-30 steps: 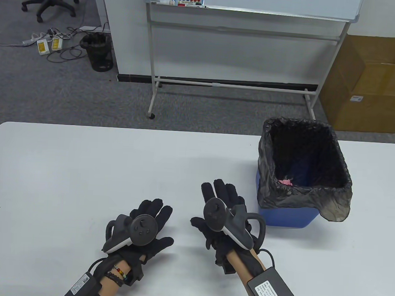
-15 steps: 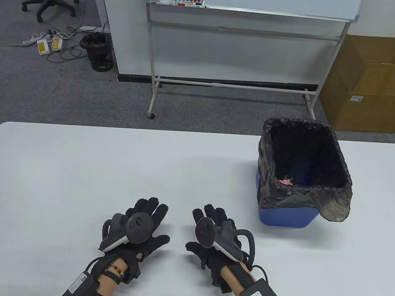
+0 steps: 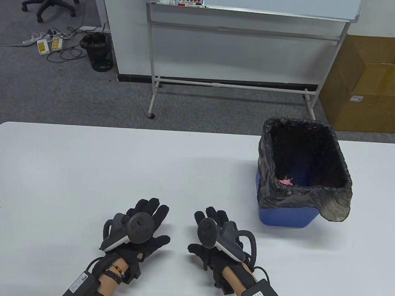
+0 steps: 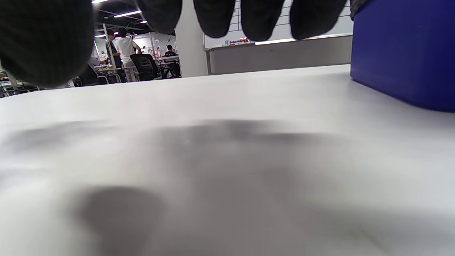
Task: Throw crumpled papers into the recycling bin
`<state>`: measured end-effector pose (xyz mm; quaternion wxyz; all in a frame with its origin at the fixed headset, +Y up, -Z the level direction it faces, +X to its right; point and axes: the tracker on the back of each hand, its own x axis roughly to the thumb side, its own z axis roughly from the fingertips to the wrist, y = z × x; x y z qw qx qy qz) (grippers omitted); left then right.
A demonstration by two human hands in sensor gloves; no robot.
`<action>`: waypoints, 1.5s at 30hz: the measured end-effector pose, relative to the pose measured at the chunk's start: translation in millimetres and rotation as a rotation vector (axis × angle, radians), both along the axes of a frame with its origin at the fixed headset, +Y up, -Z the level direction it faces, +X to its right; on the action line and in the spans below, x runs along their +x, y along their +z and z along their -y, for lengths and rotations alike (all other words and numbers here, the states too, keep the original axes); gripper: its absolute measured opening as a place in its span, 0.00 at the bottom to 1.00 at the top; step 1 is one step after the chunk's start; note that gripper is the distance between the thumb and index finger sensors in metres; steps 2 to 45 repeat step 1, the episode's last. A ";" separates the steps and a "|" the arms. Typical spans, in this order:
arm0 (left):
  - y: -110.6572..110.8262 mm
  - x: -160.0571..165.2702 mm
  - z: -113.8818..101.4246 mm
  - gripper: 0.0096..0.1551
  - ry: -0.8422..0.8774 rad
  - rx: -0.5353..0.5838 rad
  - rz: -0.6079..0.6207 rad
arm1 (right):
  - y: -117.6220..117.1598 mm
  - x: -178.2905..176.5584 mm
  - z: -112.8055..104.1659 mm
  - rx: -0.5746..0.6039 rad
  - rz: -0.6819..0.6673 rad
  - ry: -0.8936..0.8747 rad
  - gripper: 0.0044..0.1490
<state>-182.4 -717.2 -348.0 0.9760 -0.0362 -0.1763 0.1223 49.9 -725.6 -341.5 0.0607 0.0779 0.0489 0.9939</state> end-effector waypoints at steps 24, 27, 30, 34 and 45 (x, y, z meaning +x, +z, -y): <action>0.0 0.6 0.2 0.52 -0.003 -0.002 0.001 | 0.1 0.2 0.2 -0.001 0.001 0.000 0.61; 0.0 0.6 0.2 0.52 -0.003 -0.002 0.001 | 0.1 0.2 0.2 -0.001 0.001 0.000 0.61; 0.0 0.6 0.2 0.52 -0.003 -0.002 0.001 | 0.1 0.2 0.2 -0.001 0.001 0.000 0.61; 0.0 0.6 0.2 0.52 -0.003 -0.002 0.001 | 0.1 0.2 0.2 -0.001 0.001 0.000 0.61; 0.0 0.6 0.2 0.52 -0.003 -0.002 0.001 | 0.1 0.2 0.2 -0.001 0.001 0.000 0.61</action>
